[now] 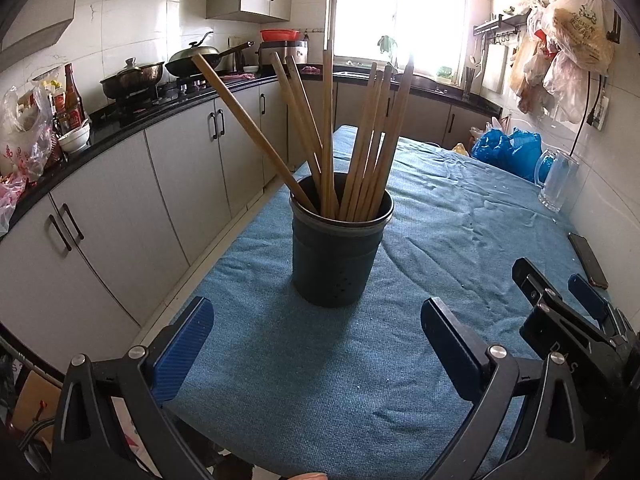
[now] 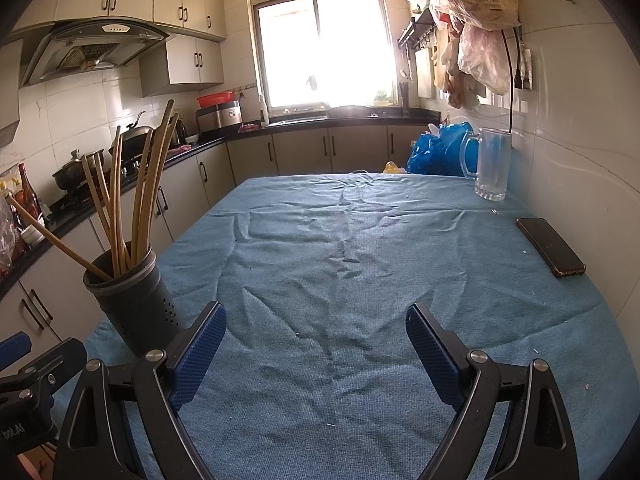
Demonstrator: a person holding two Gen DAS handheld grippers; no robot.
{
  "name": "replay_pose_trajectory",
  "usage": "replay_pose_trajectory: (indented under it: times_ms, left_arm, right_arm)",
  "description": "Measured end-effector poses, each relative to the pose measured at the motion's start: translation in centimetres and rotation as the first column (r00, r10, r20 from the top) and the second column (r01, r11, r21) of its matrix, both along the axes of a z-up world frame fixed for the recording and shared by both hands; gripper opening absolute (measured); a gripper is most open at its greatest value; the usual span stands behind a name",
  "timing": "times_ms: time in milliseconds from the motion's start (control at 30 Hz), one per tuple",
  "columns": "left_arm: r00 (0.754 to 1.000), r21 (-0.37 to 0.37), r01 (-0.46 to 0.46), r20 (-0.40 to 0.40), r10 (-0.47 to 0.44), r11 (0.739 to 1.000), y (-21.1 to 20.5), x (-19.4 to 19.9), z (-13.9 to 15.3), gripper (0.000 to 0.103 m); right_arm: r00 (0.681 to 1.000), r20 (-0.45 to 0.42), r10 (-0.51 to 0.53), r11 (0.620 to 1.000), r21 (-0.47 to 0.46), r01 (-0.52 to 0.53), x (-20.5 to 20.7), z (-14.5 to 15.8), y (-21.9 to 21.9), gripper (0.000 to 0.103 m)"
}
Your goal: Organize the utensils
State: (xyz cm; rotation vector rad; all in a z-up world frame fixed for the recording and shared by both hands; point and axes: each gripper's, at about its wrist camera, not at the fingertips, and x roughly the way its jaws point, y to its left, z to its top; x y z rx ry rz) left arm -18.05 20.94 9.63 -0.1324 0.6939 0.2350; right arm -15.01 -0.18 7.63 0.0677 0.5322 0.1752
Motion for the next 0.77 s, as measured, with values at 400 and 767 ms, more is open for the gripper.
replay_pose_trajectory:
  times_ms: [400, 767]
  left_arm:
    - [1.000, -0.003, 0.022, -0.010, -0.022, 1.000, -0.4, 0.5, 0.0, 0.103]
    - [0.983, 0.023, 0.181, -0.043, -0.180, 0.983, -5.8, 2.7, 0.4, 0.103]
  right_arm:
    - [1.000, -0.005, -0.002, 1.000, -0.004, 0.002, 0.2, -0.1, -0.2, 0.094]
    - [0.994, -0.052, -0.096, 0.995, 0.016, 0.097, 1.8, -0.5, -5.9, 0.096]
